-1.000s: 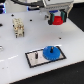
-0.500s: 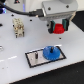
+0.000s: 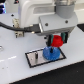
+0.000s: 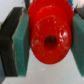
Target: Insert the blue gear onto the right peg, followed by the red gear
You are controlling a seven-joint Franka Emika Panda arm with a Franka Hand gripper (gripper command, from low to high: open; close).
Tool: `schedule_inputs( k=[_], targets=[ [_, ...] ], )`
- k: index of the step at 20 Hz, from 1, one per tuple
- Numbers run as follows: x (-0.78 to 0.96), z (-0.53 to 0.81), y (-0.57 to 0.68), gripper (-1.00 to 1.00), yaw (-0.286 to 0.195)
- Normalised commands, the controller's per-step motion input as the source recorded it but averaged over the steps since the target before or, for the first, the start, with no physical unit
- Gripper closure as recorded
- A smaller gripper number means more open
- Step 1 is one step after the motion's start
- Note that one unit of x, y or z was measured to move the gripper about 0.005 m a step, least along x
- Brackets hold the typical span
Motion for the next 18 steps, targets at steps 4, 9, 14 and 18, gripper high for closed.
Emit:
schedule_inputs(
  k=[4,9,14,18],
  targets=[
    [0.22,-0.11,-0.15,1.0,0.0],
    [0.04,-0.06,-0.02,1.0,0.0],
    [0.07,-0.08,-0.01,1.0,0.0],
    [0.02,0.18,0.0,1.0,0.0]
  ],
)
